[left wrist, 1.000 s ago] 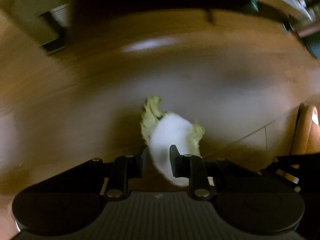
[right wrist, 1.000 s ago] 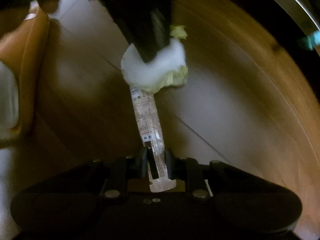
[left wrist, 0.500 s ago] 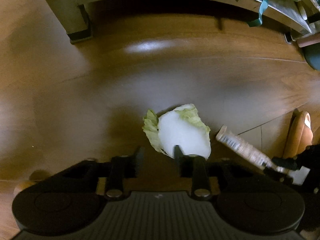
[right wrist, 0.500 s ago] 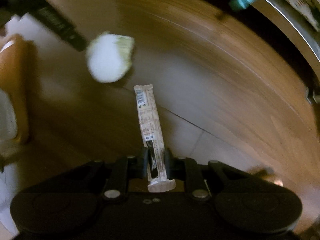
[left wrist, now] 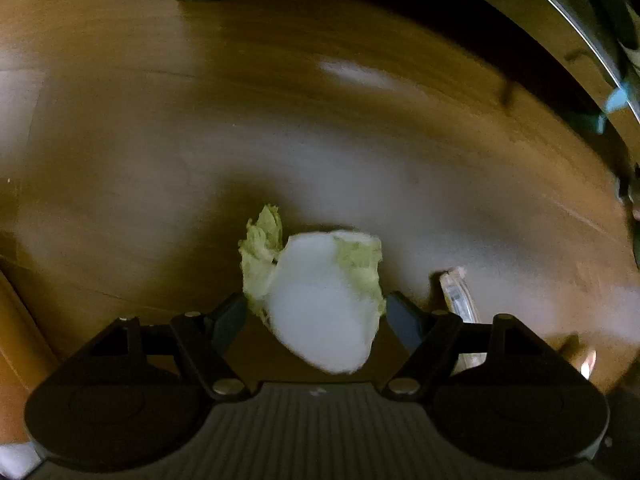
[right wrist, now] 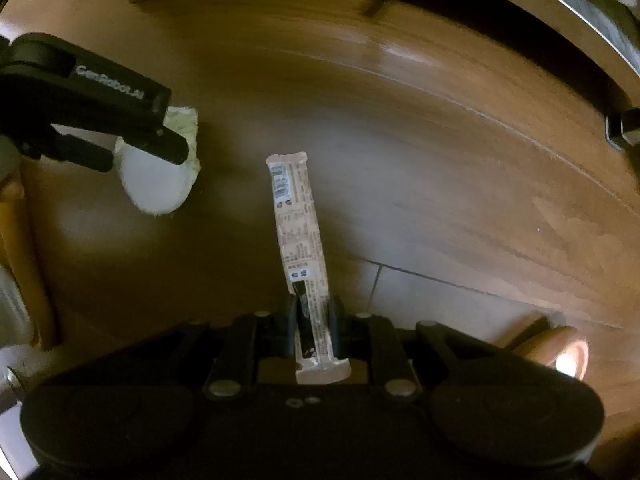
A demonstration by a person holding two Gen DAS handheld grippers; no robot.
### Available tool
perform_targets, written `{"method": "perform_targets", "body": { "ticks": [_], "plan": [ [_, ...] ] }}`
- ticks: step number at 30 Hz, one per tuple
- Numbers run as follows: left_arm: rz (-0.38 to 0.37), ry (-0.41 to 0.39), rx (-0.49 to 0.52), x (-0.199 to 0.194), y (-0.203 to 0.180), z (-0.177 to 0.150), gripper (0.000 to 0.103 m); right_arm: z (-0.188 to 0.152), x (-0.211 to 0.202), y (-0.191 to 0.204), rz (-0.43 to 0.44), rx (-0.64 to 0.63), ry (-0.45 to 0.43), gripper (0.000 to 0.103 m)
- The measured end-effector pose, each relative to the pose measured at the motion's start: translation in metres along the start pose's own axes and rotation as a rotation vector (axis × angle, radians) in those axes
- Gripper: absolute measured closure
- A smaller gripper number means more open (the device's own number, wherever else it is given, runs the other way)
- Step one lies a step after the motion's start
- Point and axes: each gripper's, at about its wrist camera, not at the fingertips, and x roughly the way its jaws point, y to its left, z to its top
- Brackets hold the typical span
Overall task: Collect trash
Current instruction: 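Grasp the white cabbage leaf with the left tool while the right tool grasps the paper stick, then lift the cabbage leaf and paper stick up over the wastebasket with both tools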
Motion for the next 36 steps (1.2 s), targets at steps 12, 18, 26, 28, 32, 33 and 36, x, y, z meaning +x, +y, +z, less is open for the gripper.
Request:
{"method": "perform_targets", "body": {
  "ticks": [12,18,26,28,32,33,36],
  "plan": [
    [0.067,-0.043,-0.104,0.016,-0.015,-0.003,0.019,0.002,0.002,-0.01,0.023,0.043,-0.008,0.088],
    [0.173,-0.05,-0.048,0.016,-0.034,-0.01,0.034,0.0,0.001,-0.008,0.014,0.04,-0.006,0.088],
    [0.189,-0.074,0.007,0.007,-0.042,-0.016,0.05,0.002,-0.003,-0.008,0.006,0.062,-0.004,0.088],
    [0.183,-0.075,-0.013,0.001,-0.039,-0.019,0.05,0.002,-0.008,-0.008,0.001,0.07,-0.01,0.088],
    [0.187,-0.097,-0.034,-0.019,-0.046,-0.024,0.05,0.002,-0.028,-0.004,-0.007,0.075,-0.035,0.089],
    [0.182,-0.105,-0.04,-0.03,-0.045,-0.026,0.05,0.003,-0.035,-0.003,-0.006,0.076,-0.045,0.089],
    [0.174,-0.128,-0.04,-0.06,-0.048,-0.034,0.05,0.0,-0.06,0.001,0.013,0.103,-0.067,0.091]
  ]
}}
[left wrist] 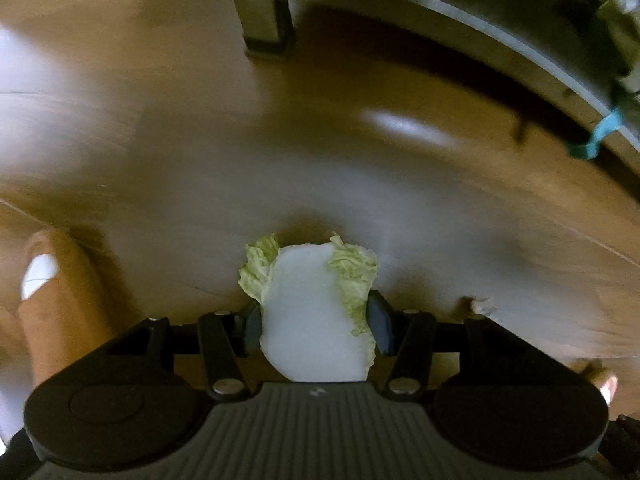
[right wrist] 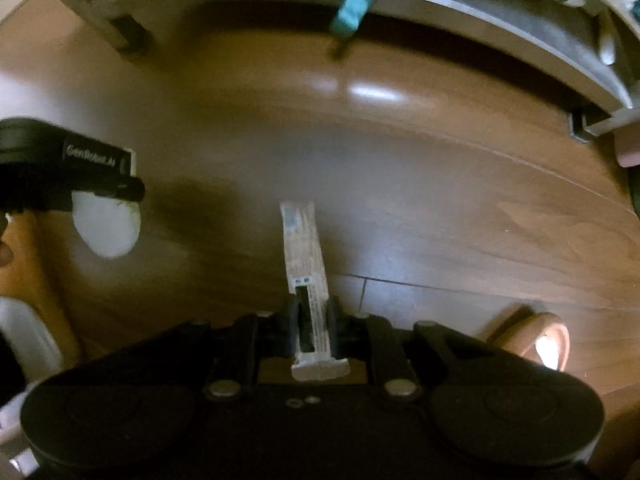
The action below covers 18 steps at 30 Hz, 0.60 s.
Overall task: Collect trash
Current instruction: 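Lift the cabbage leaf and paper stick up over the wastebasket with both tools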
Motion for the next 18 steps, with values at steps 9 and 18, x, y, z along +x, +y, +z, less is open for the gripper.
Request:
{"method": "perform_targets", "body": {
  "ticks": [9,18],
  "plan": [
    [-0.059,-0.135,-0.017,-0.118,0.008,-0.021,0.05,-0.019,-0.103,0.003,0.096,0.057,-0.13,0.092],
    [-0.166,-0.333,0.015,-0.237,0.03,-0.04,0.05,-0.042,-0.248,0.005,0.166,0.021,-0.395,0.092]
  ]
}}
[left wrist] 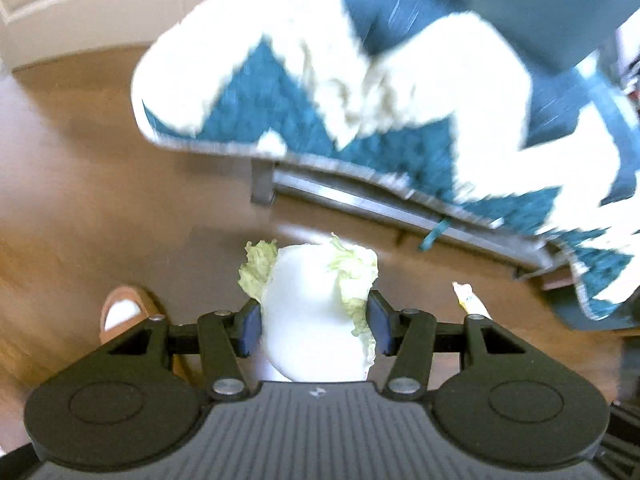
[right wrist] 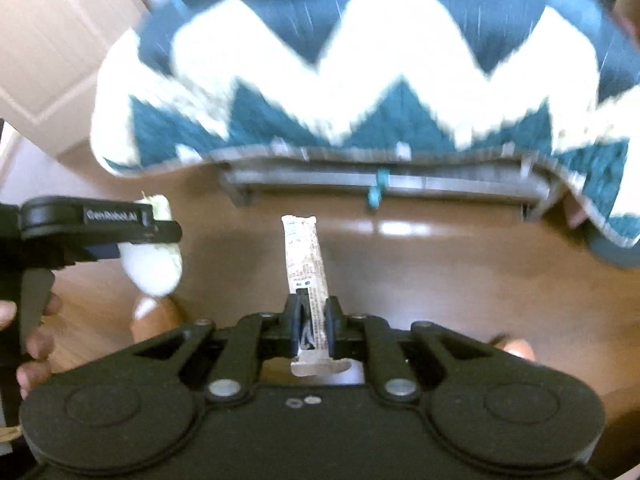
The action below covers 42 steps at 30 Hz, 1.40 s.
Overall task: Collect trash
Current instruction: 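Lift the cabbage leaf and paper stick up over the wastebasket with both tools, then open both tools to drop the cabbage leaf and stick into the wastebasket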
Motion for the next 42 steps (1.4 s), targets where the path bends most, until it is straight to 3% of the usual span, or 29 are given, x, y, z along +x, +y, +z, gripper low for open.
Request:
{"method": "perform_targets", "body": {
  "ticks": [14,25,33,42],
  "plan": [
    [-0.148,-0.36,0.095,-0.204,-0.03,0.039,0.05,0.047,-0.197,0.033,0.08,-0.057,-0.43,0.092],
    [-0.23,-0.595,0.222,-0.325,-0.078,0.1,0.05,0.121,-0.295,0.048,0.058,-0.107,-0.675,0.092],
    [-0.235,-0.649,0.269,-0.355,-0.117,0.164,0.05,0.191,-0.307,0.051,0.024,-0.104,-0.729,0.092],
    [-0.199,-0.578,0.261,-0.304,-0.14,0.242,0.05,0.25,-0.252,0.057,-0.054,-0.121,-0.649,0.092]
  ]
}}
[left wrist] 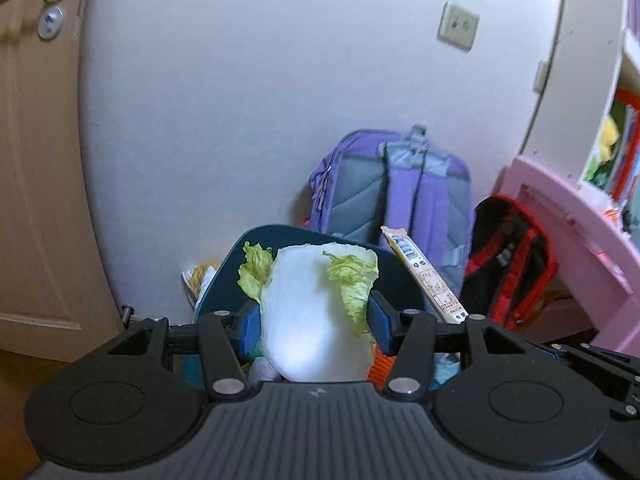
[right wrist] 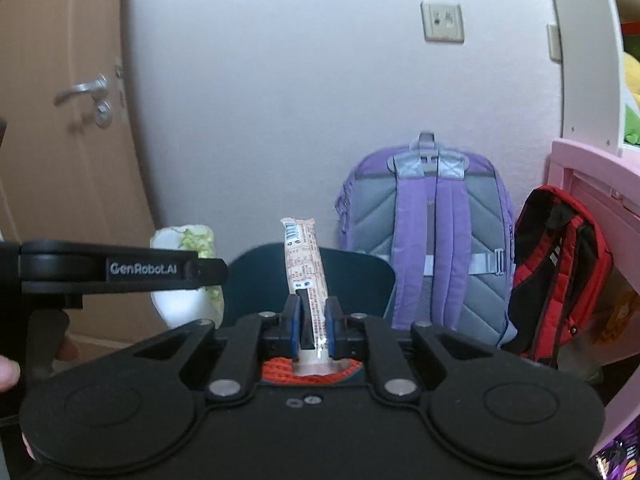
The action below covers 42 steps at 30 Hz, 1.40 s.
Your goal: Collect trash
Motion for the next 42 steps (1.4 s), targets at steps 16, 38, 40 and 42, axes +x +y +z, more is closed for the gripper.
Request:
{"method": "perform_targets", "body": {
  "ticks": [16,38,40,42],
  "plan": [
    [0.057,0.187,0.016,0.112,0.018,-0.016,0.047,-0.02,0.099,0.001,0.0,-0.052,0.189,0.086],
    [0.035,0.051,0.065,-0.017,0.005,-0.033,0.024,-0.019,-0.008,0.008,0.031,-0.028,0.1,0.069],
    [0.033,0.036,0.064,-0.031,0.006,-0.037,0.024,-0.021,-0.019,0.012,0.033,-0.025,0.089,0.068],
    [0.028,0.017,0.063,-0.047,0.007,-0.042,0.024,-0.023,-0.029,0.015,0.036,-0.029,0.08,0.067]
  ]
}}
